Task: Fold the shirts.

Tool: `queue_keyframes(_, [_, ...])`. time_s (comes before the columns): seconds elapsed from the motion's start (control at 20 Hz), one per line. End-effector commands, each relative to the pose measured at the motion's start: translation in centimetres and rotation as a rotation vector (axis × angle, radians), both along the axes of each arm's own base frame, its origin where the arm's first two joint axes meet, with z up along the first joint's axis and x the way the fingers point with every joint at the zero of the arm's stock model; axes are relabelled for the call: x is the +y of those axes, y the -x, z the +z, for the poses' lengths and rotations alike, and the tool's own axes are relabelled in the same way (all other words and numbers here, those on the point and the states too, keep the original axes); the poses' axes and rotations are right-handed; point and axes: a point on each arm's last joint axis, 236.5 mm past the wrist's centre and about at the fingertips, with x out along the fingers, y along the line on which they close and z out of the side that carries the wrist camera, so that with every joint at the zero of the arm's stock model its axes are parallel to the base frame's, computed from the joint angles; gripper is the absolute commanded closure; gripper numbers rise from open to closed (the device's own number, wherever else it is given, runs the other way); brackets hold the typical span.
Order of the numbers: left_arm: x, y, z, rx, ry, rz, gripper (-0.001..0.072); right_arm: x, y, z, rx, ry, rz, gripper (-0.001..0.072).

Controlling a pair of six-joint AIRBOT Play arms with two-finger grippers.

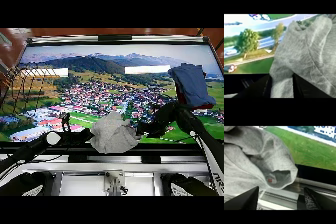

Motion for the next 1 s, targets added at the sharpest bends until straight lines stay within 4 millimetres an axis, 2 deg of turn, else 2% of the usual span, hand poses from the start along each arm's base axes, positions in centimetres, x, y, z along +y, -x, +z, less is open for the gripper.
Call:
queue_keyframes(0.0, [0.0, 0.0, -0.2, -0.005, -0.006, -0.010, 0.0502, 0.3, -0.5, -1.2, 0.007, -0.004, -0.010, 0.0040])
queue_keyframes(0.1, [0.1, 0.0, -0.3, -0.001, -0.009, -0.010, 0.0675, 0.3, -1.0, -1.3, -0.014, -0.004, -0.019, 0.0040])
queue_keyframes(0.3, [0.0, 0.1, -0.4, -0.022, -0.022, -0.047, 0.0675, 0.4, -2.2, -1.4, -0.049, -0.005, -0.067, 0.0047])
queue_keyframes(0.4, [-0.2, 0.3, -0.2, -0.034, -0.028, -0.088, 0.0675, 0.4, -3.1, -1.5, -0.084, -0.003, -0.084, 0.0231])
queue_keyframes(0.5, [-0.5, 0.4, 0.2, -0.047, -0.028, -0.125, 0.0675, 1.2, -3.2, -2.0, -0.074, -0.017, -0.088, 0.0232])
queue_keyframes(0.65, [-0.8, 0.0, 0.6, -0.062, -0.025, -0.134, 0.0675, 2.9, -1.2, -4.1, -0.003, 0.001, -0.011, 0.0231])
queue_keyframes(0.7, [-0.8, -0.1, 0.7, -0.064, -0.024, -0.134, 0.0675, 3.3, -0.7, -4.7, 0.007, 0.011, 0.013, 0.0279])
queue_keyframes(0.75, [-0.8, 0.0, 0.7, -0.063, -0.023, -0.135, 0.0675, 3.5, -0.5, -4.9, 0.004, 0.024, 0.034, 0.0519])
queue_keyframes(0.8, [-0.9, 0.1, 0.7, -0.059, -0.023, -0.139, 0.0675, 3.4, -0.6, -4.8, -0.007, 0.040, 0.041, 0.0633])
queue_keyframes(0.9, [-1.2, -0.5, 1.9, -0.112, -0.019, -0.172, 0.0675, 3.0, -1.6, -3.5, -0.064, 0.051, 0.058, 0.0632])
queue_keyframes(0.95, [-1.8, -1.3, 3.8, -0.189, -0.013, -0.214, 0.0676, 3.0, -2.7, -2.0, -0.124, 0.048, 0.066, 0.0632])
